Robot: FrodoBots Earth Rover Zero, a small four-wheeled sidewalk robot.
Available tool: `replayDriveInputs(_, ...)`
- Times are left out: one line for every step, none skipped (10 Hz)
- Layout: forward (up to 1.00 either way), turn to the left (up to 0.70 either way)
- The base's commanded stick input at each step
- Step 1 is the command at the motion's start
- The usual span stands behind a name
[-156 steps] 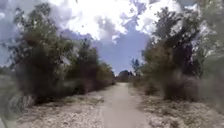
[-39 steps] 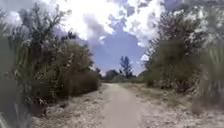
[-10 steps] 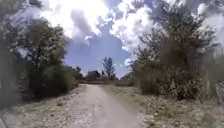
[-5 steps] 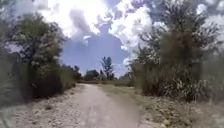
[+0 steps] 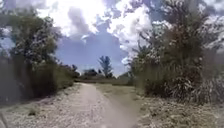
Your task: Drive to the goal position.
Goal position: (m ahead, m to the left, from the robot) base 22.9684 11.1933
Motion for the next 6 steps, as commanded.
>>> replayDriveInputs(0.70,0.00)
replayDriveInputs(0.70,0.00)
replayDriveInputs(0.70,0.00)
replayDriveInputs(0.70,0.00)
replayDriveInputs(0.70,0.00)
replayDriveInputs(0.70,0.00)
